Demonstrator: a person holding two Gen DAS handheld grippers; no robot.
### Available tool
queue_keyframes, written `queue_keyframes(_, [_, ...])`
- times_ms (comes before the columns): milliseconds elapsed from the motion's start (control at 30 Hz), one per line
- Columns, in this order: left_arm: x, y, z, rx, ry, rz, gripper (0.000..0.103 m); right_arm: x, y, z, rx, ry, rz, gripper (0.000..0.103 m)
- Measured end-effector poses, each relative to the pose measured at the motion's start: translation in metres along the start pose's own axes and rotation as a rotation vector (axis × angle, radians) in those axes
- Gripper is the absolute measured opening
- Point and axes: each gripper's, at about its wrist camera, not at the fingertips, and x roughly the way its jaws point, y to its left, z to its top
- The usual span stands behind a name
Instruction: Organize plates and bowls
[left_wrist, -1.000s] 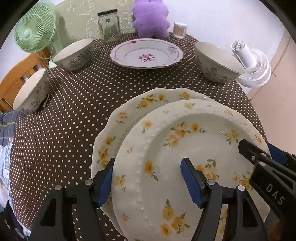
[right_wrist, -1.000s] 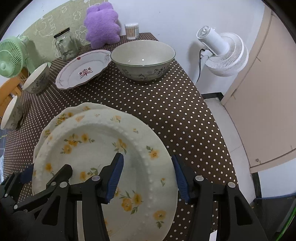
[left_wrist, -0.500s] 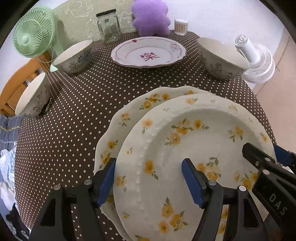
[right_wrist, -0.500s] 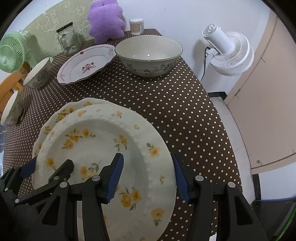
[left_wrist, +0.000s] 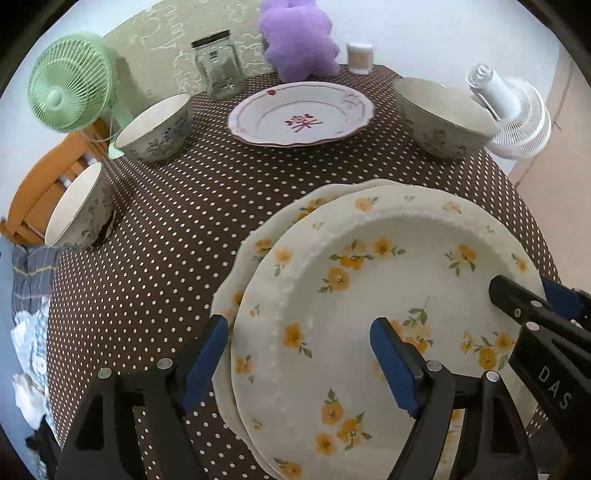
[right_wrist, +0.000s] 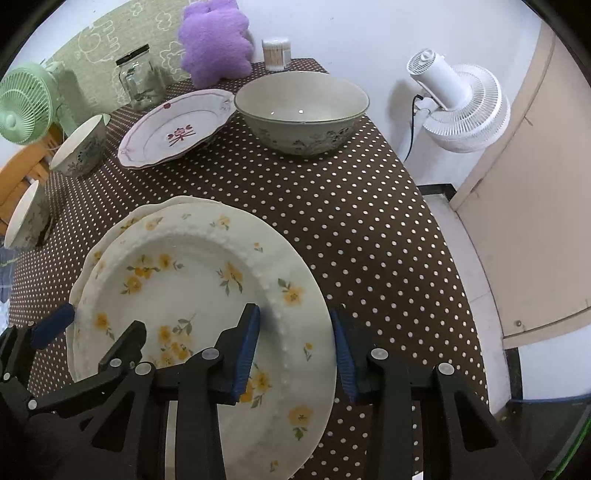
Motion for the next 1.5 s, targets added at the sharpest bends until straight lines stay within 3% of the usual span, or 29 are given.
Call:
queue_keyframes(467, [0.004, 0.017, 0.004, -0.038, 0.0, -0.037, 0.082, 0.014, 0.019, 0.014, -0.032, 0.013, -0.013, 0.045])
queue_keyframes(700, [0.001, 0.028, 0.003, -0.047, -0.002, -0.073, 0.087, 0.012, 0.022, 0.011, -0.023, 0.017, -0.024, 0.057])
queue_keyframes(833, [-0.008, 0.041, 0.004, -0.051, -0.019, -0.097, 0.09, -0.002, 0.023, 0.009, 0.002, -0.014, -0.035, 0.067])
queue_keyframes(1200, [-0.042, 0.089, 0.008, -0.029, -0.116, -0.113, 0.094, -0.045, 0.058, 0.005, 0.052, -0.109, -0.031, 0.067])
queue_keyframes(1500, [-0.061, 0.127, 0.031, 0.02, -0.179, -0.13, 0.094, -0.07, 0.094, 0.017, 0.087, -0.179, -0.035, 0.067])
